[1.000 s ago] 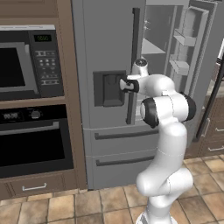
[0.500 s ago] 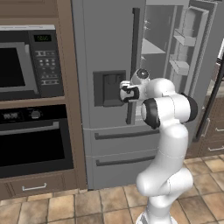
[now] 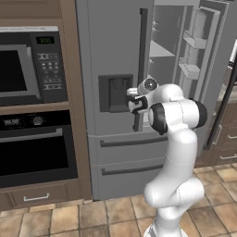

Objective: Place one of the steaks on the plate and the other in the bowl. Then place the bowl in the fridge.

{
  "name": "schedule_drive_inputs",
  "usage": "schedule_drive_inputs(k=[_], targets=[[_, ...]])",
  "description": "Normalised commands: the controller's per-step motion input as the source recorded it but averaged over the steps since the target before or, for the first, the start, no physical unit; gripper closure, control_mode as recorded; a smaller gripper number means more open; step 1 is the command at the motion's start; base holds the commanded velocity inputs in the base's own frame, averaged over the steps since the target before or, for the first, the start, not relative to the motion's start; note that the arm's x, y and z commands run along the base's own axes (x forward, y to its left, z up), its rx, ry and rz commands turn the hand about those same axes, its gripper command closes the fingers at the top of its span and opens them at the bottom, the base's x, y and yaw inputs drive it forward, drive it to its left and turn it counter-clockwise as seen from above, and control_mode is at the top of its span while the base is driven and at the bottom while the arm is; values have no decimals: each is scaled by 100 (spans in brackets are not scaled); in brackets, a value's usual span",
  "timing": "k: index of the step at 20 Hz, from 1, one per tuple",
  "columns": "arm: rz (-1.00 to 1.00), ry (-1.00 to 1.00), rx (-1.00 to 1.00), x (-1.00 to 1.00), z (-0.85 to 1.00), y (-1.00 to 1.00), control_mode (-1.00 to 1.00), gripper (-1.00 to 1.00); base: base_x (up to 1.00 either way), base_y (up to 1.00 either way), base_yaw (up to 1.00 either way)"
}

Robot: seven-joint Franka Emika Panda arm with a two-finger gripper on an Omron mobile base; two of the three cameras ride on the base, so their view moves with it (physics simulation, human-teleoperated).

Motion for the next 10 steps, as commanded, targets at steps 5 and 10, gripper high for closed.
schedule_drive_inputs(k=[5, 10], targets=[[0, 1, 0, 28, 0, 5, -100, 100, 0, 0, 0], [-1, 0, -1, -2, 0, 4, -100, 100, 0, 0, 0]])
